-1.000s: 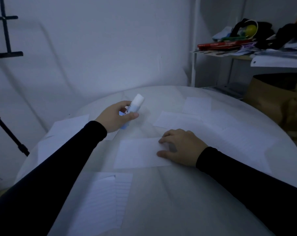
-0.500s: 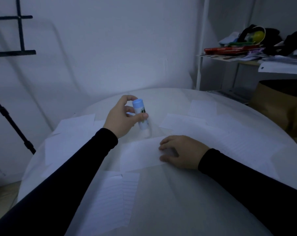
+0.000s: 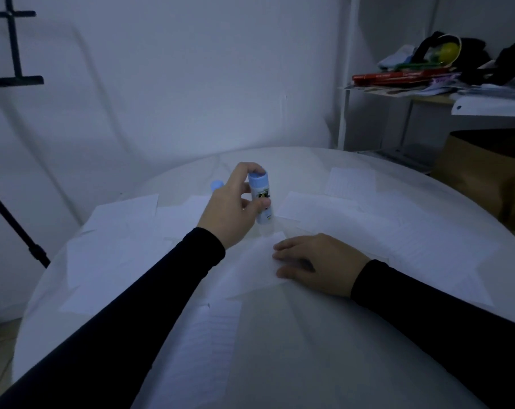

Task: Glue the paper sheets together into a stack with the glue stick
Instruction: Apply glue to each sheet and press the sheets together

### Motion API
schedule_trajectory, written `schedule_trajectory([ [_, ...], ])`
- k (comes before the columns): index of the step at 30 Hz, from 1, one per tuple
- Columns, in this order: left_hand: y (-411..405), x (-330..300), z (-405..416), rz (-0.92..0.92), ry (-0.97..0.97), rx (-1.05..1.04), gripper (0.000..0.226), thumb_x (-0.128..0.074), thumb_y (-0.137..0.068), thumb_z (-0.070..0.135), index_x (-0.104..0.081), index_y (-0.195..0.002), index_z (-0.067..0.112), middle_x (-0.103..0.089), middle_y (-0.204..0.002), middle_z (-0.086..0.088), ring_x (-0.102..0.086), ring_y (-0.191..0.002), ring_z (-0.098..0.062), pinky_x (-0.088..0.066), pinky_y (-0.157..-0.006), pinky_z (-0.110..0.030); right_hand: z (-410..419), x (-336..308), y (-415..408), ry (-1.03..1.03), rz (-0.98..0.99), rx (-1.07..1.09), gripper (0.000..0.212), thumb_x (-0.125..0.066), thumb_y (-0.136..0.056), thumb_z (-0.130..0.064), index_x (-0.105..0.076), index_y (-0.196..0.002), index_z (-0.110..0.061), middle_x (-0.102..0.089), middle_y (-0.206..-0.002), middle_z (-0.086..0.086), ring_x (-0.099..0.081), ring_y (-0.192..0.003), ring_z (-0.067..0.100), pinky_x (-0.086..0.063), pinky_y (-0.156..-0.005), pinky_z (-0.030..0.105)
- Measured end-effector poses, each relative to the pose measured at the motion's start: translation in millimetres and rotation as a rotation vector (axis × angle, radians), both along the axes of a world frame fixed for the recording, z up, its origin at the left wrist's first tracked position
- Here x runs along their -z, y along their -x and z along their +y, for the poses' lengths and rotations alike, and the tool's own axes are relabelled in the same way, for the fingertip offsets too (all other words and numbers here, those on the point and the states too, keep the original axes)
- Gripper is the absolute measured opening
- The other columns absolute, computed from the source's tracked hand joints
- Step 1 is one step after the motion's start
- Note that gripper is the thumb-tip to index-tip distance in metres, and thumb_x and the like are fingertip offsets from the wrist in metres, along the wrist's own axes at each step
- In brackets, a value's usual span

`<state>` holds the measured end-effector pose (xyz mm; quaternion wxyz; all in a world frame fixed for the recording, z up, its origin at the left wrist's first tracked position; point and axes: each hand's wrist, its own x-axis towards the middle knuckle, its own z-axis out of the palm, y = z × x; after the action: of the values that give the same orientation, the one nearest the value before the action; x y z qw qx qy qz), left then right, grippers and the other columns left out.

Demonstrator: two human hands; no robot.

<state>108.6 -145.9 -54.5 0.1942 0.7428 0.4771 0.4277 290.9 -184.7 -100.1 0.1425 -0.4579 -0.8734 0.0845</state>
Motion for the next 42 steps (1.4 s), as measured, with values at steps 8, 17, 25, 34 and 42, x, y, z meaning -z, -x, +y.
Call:
schedule_trajectory([
  [8, 1, 0, 9, -0.018, 0.026, 0.09, 0.043, -0.065, -0.087, 0.014, -0.048, -0.119, 0.038, -0.068, -0.1, -0.006, -0.061, -0.067, -0.021, -0.052, -0.071, -0.023, 1, 0, 2, -0.01, -0.004, 0.0, 0.04, -0.055, -0.09, -0.044, -0.061, -0.124, -0.025, -0.051, -0.139, -0.01, -0.048, -0.125, 0.005, -0.032, -0.104, 0.018],
  [17, -6, 8, 7, 0.049, 0.017, 0.083, 0.043, -0.062, -0.089, 0.014, -0.047, -0.126, 0.032, -0.065, -0.097, -0.009, -0.049, -0.047, -0.001, -0.034, -0.051, -0.007, 0, 2, 2, -0.012, 0.016, -0.01, 0.039, -0.057, -0.09, -0.042, -0.063, -0.122, -0.022, -0.053, -0.137, -0.007, -0.05, -0.123, 0.007, -0.034, -0.103, 0.019],
  [25, -10, 10, 9, 0.079, -0.013, 0.111, 0.047, -0.06, -0.089, 0.013, -0.049, -0.13, 0.033, -0.064, -0.102, -0.009, -0.047, -0.05, -0.007, -0.041, -0.059, -0.01, -1, 4, 1, -0.007, 0.03, -0.007, 0.039, -0.057, -0.09, -0.042, -0.063, -0.123, -0.022, -0.053, -0.137, -0.006, -0.048, -0.125, 0.006, -0.031, -0.107, 0.018],
  [34, -4, 8, 6, 0.08, -0.018, 0.13, 0.046, -0.059, -0.091, 0.01, -0.049, -0.132, 0.028, -0.06, -0.088, 0.009, -0.052, -0.053, 0.008, -0.035, -0.055, -0.004, -1, 1, 3, 0.003, 0.071, 0.02, 0.038, -0.062, -0.087, -0.038, -0.063, -0.121, -0.021, -0.057, -0.132, -0.007, -0.048, -0.123, 0.006, -0.028, -0.105, 0.014],
  [42, 0, 4, 1, 0.119, -0.03, 0.142, 0.046, -0.059, -0.091, 0.007, -0.05, -0.132, 0.026, -0.06, -0.09, 0.013, -0.055, -0.063, 0.014, -0.038, -0.064, -0.002, -2, 0, 3, 0.002, 0.102, 0.019, 0.036, -0.063, -0.086, -0.037, -0.064, -0.118, -0.022, -0.059, -0.128, -0.008, -0.051, -0.12, 0.007, -0.035, -0.106, 0.021],
])
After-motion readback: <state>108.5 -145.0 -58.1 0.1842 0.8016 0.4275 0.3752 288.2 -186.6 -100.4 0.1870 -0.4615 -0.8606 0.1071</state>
